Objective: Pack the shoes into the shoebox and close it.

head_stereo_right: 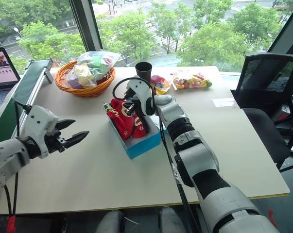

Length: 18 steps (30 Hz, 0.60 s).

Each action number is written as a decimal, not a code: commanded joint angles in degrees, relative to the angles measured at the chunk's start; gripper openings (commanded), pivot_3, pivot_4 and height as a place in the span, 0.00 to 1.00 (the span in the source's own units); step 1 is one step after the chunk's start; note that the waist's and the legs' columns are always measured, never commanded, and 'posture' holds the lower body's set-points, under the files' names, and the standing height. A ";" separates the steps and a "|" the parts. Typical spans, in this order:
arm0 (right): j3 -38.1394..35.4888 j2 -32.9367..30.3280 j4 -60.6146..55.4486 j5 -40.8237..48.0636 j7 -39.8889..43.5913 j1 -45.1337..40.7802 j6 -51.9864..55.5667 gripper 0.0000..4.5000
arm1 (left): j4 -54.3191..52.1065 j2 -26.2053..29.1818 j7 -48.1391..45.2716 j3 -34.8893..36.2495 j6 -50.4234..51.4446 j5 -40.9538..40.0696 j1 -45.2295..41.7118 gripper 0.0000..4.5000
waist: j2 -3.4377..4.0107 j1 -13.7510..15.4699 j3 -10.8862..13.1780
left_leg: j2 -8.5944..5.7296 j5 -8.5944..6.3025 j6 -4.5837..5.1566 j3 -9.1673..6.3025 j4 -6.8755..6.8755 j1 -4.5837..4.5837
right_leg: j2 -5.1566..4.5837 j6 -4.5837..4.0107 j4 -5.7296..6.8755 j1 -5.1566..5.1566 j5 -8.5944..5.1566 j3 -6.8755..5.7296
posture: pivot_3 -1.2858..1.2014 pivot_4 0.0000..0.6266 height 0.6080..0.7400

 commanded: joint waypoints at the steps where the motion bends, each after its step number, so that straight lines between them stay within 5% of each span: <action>1: -0.72 1.79 5.46 -2.05 -4.73 -2.38 -6.01 0.01 | -3.00 0.16 1.04 1.30 0.85 -1.16 -0.56 0.74 | 0.00 0.00 0.00 | 0.00 0.00 0.00 0.00 -0.01 0.00 | 0.00 0.00 0.00 0.00 0.00 0.00 | 0.52 0.24 0.96; 11: 10.91 7.30 12.10 -16.47 -6.60 5.10 -8.46 0.01 | -5.02 -0.47 3.11 1.37 2.85 -2.13 -0.53 0.74 | -0.02 -0.05 -0.04 | 0.00 0.01 -0.01 -0.02 -0.01 0.15 | 0.00 0.00 0.06 0.11 0.00 0.00 | 0.52 0.24 0.96; 18: 18.47 5.12 10.56 -23.62 2.22 9.21 -9.53 0.01 | -3.93 -1.00 3.75 -0.62 2.19 -1.75 -2.01 0.74 | -0.14 0.15 -0.24 | 0.00 -0.01 -0.03 -0.02 -0.16 0.88 | 0.00 -0.02 -0.14 0.87 -0.06 -0.02 | 0.52 0.24 0.96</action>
